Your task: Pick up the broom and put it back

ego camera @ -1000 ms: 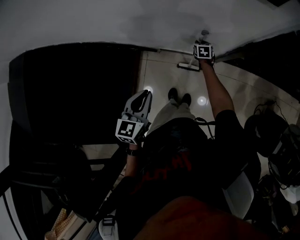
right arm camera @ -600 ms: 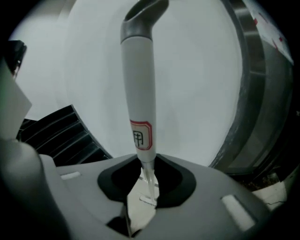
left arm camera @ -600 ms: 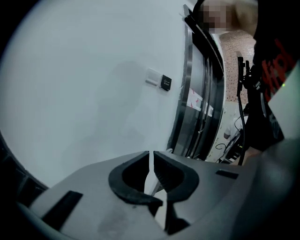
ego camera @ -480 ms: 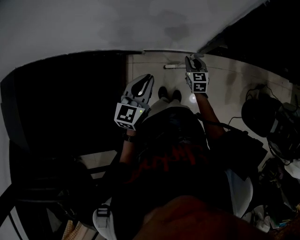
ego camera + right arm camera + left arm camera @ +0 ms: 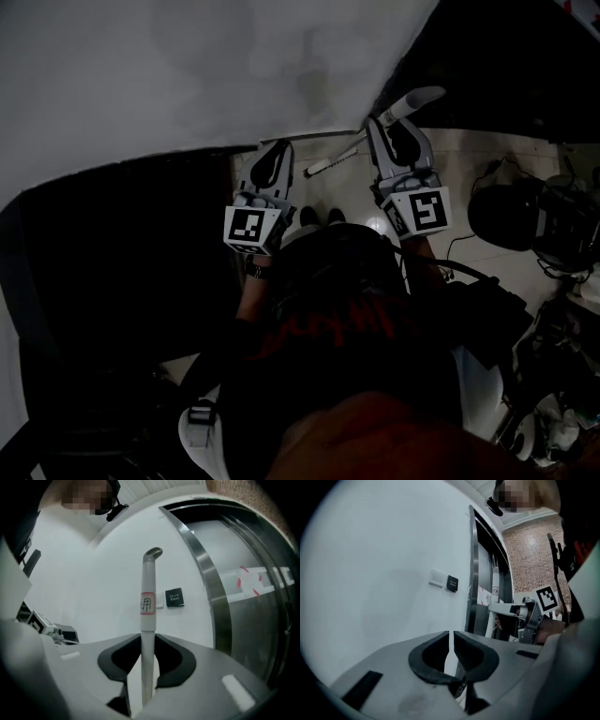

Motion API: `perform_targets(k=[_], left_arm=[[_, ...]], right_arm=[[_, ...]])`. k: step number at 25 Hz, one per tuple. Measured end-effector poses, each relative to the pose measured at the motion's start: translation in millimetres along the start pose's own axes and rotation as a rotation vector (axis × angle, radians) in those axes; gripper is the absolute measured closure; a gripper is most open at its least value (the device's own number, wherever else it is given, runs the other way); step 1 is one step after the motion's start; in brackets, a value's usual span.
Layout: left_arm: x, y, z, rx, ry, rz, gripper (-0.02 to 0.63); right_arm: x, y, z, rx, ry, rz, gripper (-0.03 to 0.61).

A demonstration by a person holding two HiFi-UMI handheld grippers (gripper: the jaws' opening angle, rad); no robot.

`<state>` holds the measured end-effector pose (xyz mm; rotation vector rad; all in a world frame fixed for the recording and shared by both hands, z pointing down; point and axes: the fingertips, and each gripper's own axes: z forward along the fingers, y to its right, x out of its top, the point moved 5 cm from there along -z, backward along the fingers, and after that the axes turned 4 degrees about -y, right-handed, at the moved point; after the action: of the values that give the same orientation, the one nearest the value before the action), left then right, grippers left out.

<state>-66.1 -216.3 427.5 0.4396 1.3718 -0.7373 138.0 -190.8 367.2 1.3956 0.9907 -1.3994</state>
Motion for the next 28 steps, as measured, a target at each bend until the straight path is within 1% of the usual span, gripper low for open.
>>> perform_targets(k=[3,6,8,10,12,14,18,20,23,28], left_arm=[[-6.0,6.9,6.8,0.004,0.035,-0.02,0.578],[-31.5,1.2,-14.8,0.012,0.034,-0.019,0.578],[-43.9,-2.9,-25.5,0.014,0.046,-0.041,0.578],[-38.0,-3.0,-12.8,0.012,0.058,-0.061,0.578],[-24.1,0.1,10.5,0.004,0.054,-0.061,0.579],[-15.7,4.3,24.4,-0.002,0.047,-0.055,0.579],[-13.5,7.6,19.1,0.005,0.042,-0.038,0.583],[-12.7,7.6,13.9,0.008,0.034,-0.027,0.583],[-12.7,10.6,11.0,0.011,0.013,-0.016,0.583],[-14.7,26.3,8.3,0.027,-0.032,-0.023,0.583]], right_arm=[[-1.1,-4.7,-12.9,0.005,0.012,-0.008,0.489],[-21.9,-35.8,-24.9,0.016,0.009,-0.021,0.489],[-31.8,-47.9,-31.3,0.021,-0.001,-0.023,0.489],[-28.5,-34.9,-29.4,0.021,-0.024,-0.019,0.488],[-20.6,-10.2,-24.4,0.023,-0.028,-0.005,0.488],[-18.1,4.5,-25.1,0.032,-0.038,0.017,0.488],[-30.4,-0.9,-36.1,0.058,-0.093,0.033,0.488],[-43.5,-4.8,-38.1,0.062,-0.129,0.032,0.488],[-76.3,-5.3,-37.2,0.06,-0.194,0.041,0.489],[-158.8,4.0,-29.7,0.023,-0.307,0.073,0.488]])
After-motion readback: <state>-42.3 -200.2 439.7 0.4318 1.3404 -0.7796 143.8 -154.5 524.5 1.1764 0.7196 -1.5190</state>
